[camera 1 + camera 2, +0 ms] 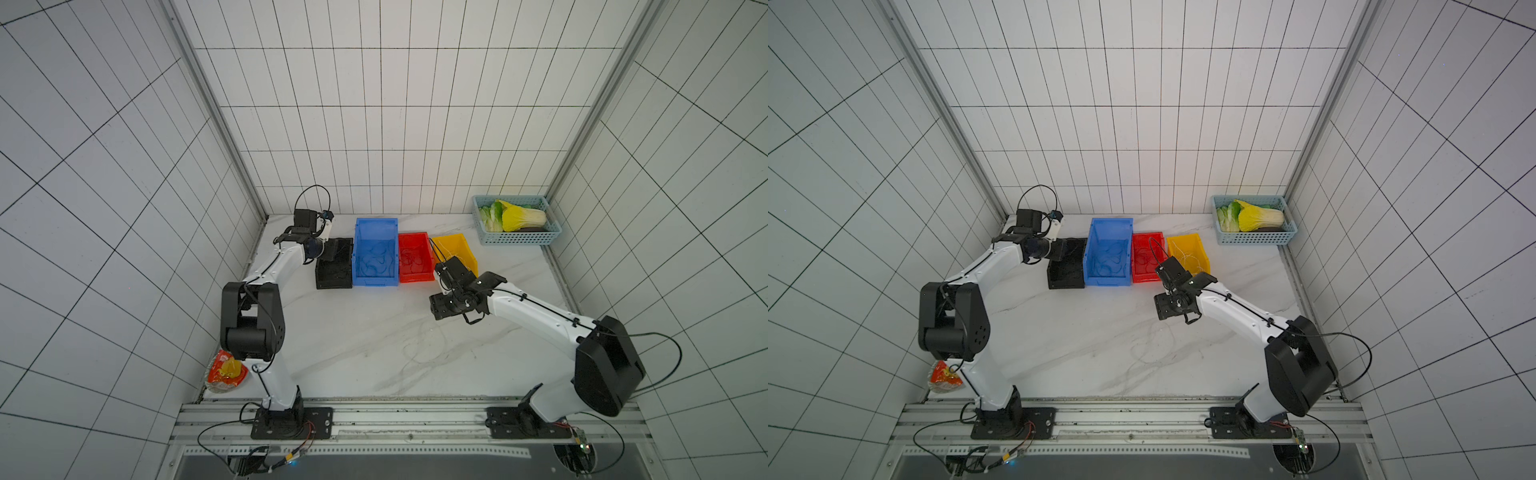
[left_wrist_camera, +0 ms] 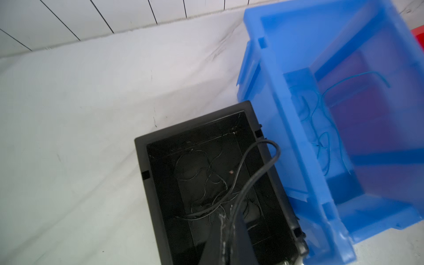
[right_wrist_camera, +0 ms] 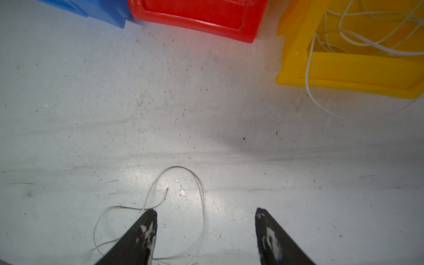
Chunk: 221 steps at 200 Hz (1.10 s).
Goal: Untangle and sort cables by color
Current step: Place the cable in the bin.
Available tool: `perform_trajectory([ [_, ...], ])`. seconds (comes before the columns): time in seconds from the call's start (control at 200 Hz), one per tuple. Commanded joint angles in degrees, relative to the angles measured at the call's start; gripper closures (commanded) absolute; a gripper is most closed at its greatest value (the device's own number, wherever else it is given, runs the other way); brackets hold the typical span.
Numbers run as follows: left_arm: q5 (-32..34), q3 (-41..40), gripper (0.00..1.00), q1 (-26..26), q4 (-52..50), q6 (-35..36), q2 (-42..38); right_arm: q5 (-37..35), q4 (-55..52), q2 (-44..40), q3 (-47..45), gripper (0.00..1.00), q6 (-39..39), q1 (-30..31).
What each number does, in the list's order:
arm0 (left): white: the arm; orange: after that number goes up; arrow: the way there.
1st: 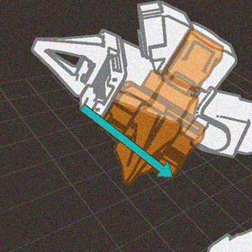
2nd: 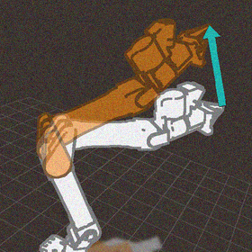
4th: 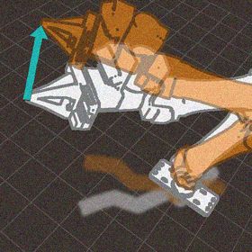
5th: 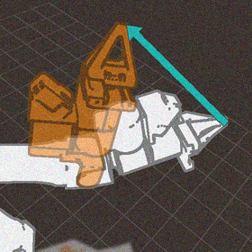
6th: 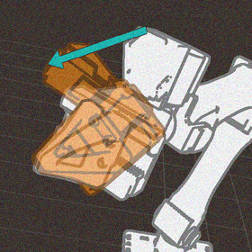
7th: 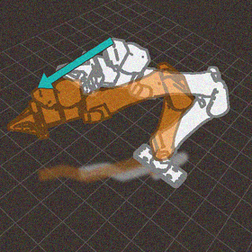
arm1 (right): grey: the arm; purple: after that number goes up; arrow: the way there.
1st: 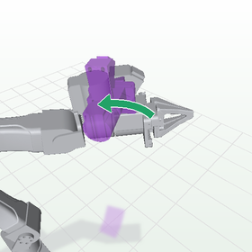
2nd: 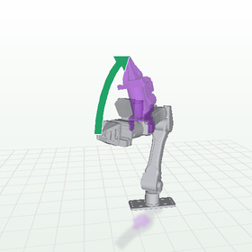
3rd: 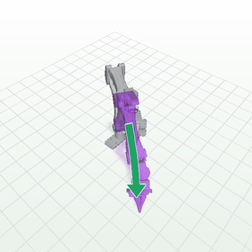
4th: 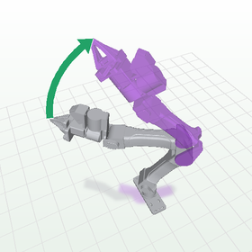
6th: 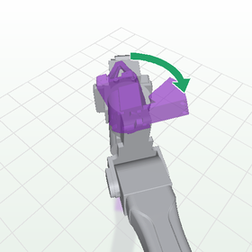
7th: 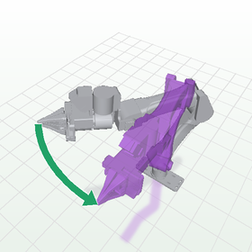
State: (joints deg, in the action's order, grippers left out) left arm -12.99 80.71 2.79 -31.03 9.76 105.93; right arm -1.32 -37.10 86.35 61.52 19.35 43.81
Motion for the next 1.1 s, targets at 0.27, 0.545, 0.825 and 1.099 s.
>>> perform_trajectory([
  [0.27, -0.3, 3.8, 0.49, -0.4, -3.9, 0.1, 0.6, 1.8, -4.4, 0.9, -0.3, 0.29, -3.1, -0.4],
  [0.545, -4.4, 9.0, 0.40, -3.1, -9.6, 4.0, -8.6, 2.5, -7.2, 5.6, -1.9, 0.28, -1.3, -0.4],
  [0.825, -23.4, -0.1, 0.40, -2.7, -9.7, 6.8, -16.5, 6.4, -8.6, 12.1, -1.3, 0.32, -1.4, -0.5],
  [1.099, -24.3, -4.1, 0.40, -2.8, -10.8, 9.6, -17.9, 5.5, -8.4, 16.6, -1.4, 0.78, -1.4, 0.6],
])
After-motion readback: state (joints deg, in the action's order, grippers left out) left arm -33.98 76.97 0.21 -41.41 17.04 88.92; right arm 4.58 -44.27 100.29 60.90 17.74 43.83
